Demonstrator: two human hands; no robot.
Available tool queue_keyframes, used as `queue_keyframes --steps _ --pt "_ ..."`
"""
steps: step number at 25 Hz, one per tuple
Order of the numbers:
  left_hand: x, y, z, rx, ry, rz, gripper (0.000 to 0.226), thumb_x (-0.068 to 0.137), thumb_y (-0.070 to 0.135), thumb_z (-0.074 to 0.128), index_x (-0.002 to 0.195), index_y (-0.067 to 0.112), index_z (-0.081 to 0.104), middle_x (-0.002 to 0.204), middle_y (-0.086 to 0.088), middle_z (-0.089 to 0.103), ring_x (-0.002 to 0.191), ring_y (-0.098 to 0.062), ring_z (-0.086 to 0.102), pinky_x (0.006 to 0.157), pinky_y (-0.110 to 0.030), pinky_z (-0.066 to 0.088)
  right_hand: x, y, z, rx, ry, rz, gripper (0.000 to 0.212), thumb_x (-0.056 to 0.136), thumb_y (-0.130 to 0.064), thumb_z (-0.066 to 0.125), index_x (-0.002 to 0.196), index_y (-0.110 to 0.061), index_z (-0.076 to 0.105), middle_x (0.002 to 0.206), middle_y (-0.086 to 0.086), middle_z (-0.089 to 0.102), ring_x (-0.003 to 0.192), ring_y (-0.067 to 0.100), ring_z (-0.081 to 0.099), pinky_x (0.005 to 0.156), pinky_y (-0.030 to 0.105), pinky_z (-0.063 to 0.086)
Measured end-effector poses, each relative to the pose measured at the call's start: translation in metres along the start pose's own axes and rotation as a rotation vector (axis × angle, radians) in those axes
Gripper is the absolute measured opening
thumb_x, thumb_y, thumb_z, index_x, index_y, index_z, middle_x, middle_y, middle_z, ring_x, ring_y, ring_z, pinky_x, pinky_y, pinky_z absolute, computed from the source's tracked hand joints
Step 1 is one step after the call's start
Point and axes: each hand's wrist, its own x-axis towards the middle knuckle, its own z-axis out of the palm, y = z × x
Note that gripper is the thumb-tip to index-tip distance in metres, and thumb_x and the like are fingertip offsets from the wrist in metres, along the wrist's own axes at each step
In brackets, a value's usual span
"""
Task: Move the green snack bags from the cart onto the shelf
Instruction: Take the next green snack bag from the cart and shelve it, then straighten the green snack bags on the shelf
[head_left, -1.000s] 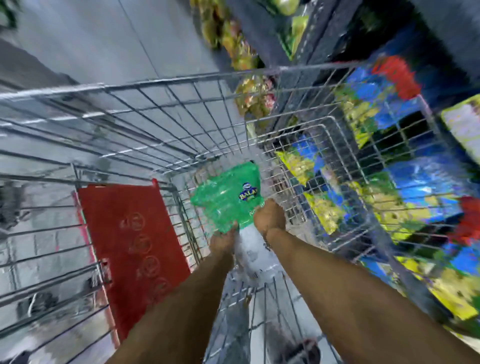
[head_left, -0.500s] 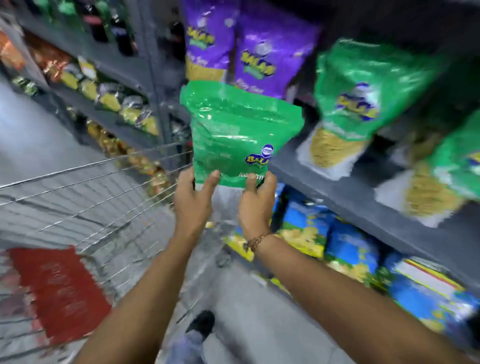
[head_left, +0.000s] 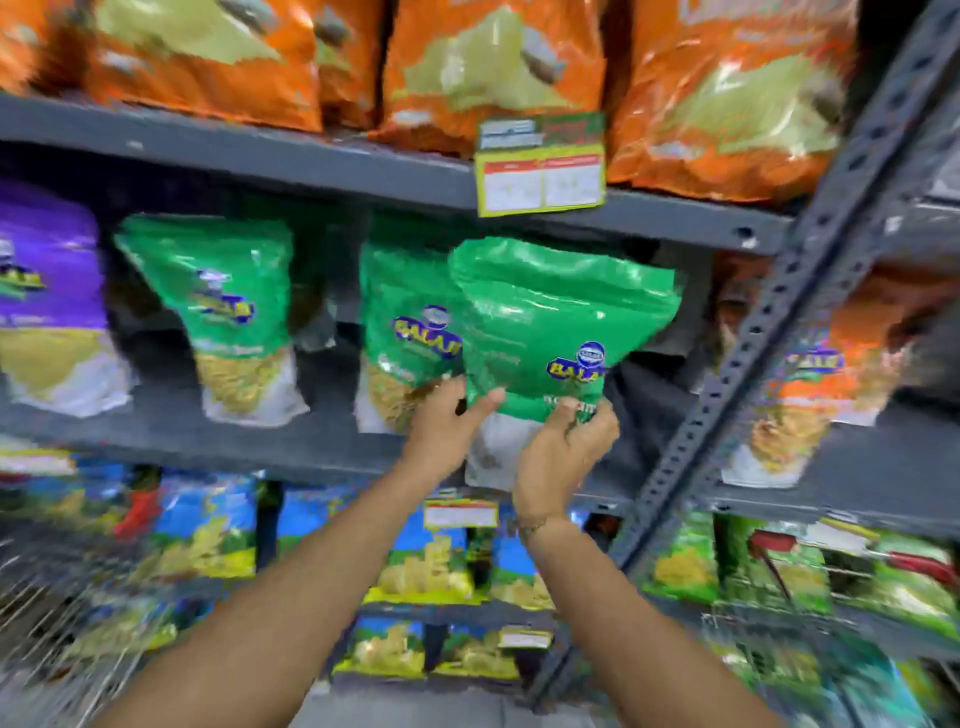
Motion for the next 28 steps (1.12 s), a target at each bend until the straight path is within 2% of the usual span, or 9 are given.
queue_keyframes --steps 4,7,10,13,15,18,21,24,28 --pt "0.042 -0.028 0.046 0.063 -0.013 -0.115 0.031 0.088 0.027 0.055 0.106 0.004 0.064 0.106 -0.021 0.069 0.101 -0.026 0.062 0.065 -0.025 0.034 0.063 0.042 0.004 -0.277 -0.123 0.039 0.04 0.09 -0.01 0.052 0.127 0.003 0.046 0.123 0.033 0.045 0.119 0.04 0.038 0.099 0.032 0.027" --pt "0.044 -0.047 0.071 0.106 0.061 -0.147 0.029 0.089 0.032 0.052 0.089 0.004 0.06 0.093 -0.025 0.066 0.091 -0.03 0.062 0.066 -0.031 0.036 0.069 0.065 0.014 -0.427 -0.153 0.387 0.056 0.092 -0.032 0.049 0.142 -0.017 0.029 0.134 0.032 0.038 0.123 0.043 0.039 0.108 0.041 0.03" --pt "0.02 -0.044 0.086 -0.005 0.053 -0.082 0.029 0.08 0.048 0.045 0.074 0.023 0.059 0.077 -0.004 0.067 0.078 -0.01 0.062 0.07 -0.026 0.042 0.09 0.078 0.026 -0.09 -0.243 0.58 0.066 0.092 -0.047 0.041 0.141 -0.006 0.026 0.145 0.025 0.036 0.133 0.037 0.037 0.113 0.046 0.031" --pt "0.028 -0.047 0.077 -0.1 0.19 -0.105 0.038 0.087 0.05 0.042 0.058 0.026 0.047 0.059 0.006 0.052 0.059 -0.003 0.05 0.064 -0.024 0.039 0.125 0.081 0.02 0.149 -0.067 0.68 0.073 0.087 -0.061 0.036 0.133 -0.004 0.04 0.143 0.017 0.044 0.131 0.029 0.043 0.112 0.04 0.033" --pt "0.06 -0.065 0.068 -0.079 0.195 -0.156 0.032 0.086 0.051 0.046 0.079 0.02 0.052 0.078 -0.003 0.058 0.076 -0.011 0.055 0.076 -0.034 0.043 0.122 0.079 0.015 0.135 0.025 0.627 0.056 0.096 -0.045 0.029 0.131 -0.003 0.041 0.14 0.017 0.046 0.128 0.029 0.044 0.109 0.037 0.032" --pt "0.086 -0.077 0.077 -0.1 -0.126 -0.297 0.064 0.08 0.057 0.051 0.134 0.025 0.037 0.135 -0.003 0.05 0.127 -0.019 0.045 0.104 -0.034 0.036 0.089 0.066 0.024 0.07 -0.014 0.616 0.055 0.097 -0.044 0.023 0.134 -0.007 0.036 0.141 0.018 0.043 0.128 0.032 0.043 0.106 0.037 0.034" --pt "0.078 -0.07 0.1 -0.029 0.02 -0.321 0.076 0.058 0.074 0.052 0.115 0.024 0.047 0.118 -0.006 0.062 0.111 -0.025 0.057 0.095 -0.038 0.046 0.106 0.059 0.031 0.251 -0.109 0.688 0.05 0.099 -0.041 0.019 0.132 -0.01 0.039 0.13 0.01 0.053 0.105 0.023 0.062 0.082 0.02 0.053" --pt "0.071 -0.057 0.115 -0.027 0.047 -0.437 0.07 0.054 0.072 0.06 0.095 0.021 0.037 0.109 -0.01 0.056 0.106 -0.029 0.053 0.093 -0.047 0.048 0.124 0.056 0.023 0.279 -0.128 0.697 0.048 0.099 -0.042 0.02 0.104 -0.014 0.058 0.086 0.006 0.068 0.065 0.01 0.072 0.051 0.015 0.053" --pt "0.053 -0.055 0.074 -0.028 0.026 -0.421 0.051 0.071 0.068 0.052 0.07 0.018 0.038 0.076 -0.003 0.053 0.085 -0.028 0.054 0.075 -0.037 0.043 0.072 0.095 0.033 -0.378 0.212 0.571 0.054 0.092 -0.043 0.027 0.108 -0.001 0.057 0.115 0.027 0.06 0.112 0.041 0.053 0.093 0.048 0.045"
